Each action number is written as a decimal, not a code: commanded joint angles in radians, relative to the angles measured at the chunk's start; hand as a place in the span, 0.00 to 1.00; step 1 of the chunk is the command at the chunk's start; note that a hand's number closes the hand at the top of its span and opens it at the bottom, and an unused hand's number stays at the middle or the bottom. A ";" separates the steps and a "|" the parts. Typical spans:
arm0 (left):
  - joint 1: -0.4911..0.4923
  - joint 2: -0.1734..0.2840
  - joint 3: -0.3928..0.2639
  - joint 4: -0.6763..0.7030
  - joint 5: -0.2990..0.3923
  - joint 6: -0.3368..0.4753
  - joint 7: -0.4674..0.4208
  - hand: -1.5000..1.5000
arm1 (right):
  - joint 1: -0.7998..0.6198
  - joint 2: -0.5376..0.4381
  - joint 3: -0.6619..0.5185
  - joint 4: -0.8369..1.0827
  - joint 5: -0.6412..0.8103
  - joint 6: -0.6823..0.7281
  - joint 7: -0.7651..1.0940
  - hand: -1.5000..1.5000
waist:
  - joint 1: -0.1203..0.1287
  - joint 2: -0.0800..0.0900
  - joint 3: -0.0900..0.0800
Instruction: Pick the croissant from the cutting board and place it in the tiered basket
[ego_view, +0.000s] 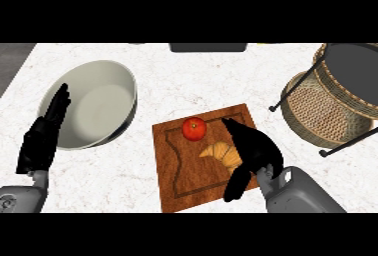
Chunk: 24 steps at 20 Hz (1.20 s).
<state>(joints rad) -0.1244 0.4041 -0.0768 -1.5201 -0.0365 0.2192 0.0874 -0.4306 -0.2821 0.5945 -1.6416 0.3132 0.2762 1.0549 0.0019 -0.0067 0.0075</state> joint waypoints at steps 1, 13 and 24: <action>0.015 -0.049 0.005 0.120 -0.013 -0.003 -0.088 0.50 | 0.007 0.006 -0.018 0.009 0.013 0.053 0.065 0.00 | -0.005 0.008 -0.008; -0.052 -0.084 0.023 0.075 -0.063 -0.026 0.013 0.50 | 0.041 0.145 -0.018 0.180 0.120 0.041 -0.028 0.00 | -0.003 0.007 -0.008; -0.024 -0.060 0.094 0.068 -0.044 -0.091 -0.032 0.50 | 0.023 0.102 0.033 0.206 0.172 0.197 -0.175 1.00 | -0.002 0.007 -0.008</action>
<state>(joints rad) -0.1439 0.3552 -0.0021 -1.4966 -0.0913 0.1441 0.0782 -0.4238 -0.1727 0.5812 -1.4254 0.4482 0.4162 0.8929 0.0022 -0.0114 0.0011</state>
